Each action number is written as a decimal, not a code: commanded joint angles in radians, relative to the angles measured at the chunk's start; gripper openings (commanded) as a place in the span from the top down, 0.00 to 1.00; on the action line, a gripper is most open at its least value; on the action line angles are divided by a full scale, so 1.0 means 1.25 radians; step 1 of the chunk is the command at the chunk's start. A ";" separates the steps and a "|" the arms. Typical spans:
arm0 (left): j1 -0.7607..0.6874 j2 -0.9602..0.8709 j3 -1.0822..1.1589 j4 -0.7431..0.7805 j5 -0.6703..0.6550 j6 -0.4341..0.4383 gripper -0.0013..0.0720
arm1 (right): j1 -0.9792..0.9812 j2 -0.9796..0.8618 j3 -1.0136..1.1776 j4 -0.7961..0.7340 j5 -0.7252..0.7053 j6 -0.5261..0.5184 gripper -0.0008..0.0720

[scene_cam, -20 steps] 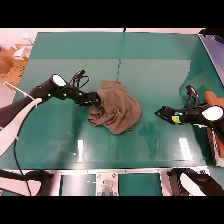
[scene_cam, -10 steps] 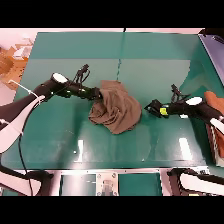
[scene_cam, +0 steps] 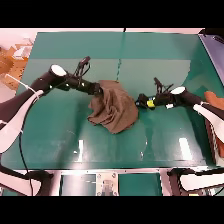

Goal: Fold the shirts.

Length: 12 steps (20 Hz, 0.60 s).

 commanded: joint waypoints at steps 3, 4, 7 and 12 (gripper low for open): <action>0.000 0.095 0.272 0.136 -0.121 -0.081 0.94 | -0.053 0.122 0.244 0.013 0.158 0.011 0.97; 0.000 0.130 0.331 0.145 -0.126 -0.085 0.94 | -0.067 0.166 0.297 0.013 0.167 0.013 0.97; 0.000 0.235 0.481 0.167 -0.131 -0.099 0.94 | -0.103 0.304 0.455 0.012 0.172 0.029 0.97; 0.000 0.428 0.553 0.395 -0.126 -0.158 0.94 | -0.175 0.495 0.609 -0.097 0.166 0.048 0.97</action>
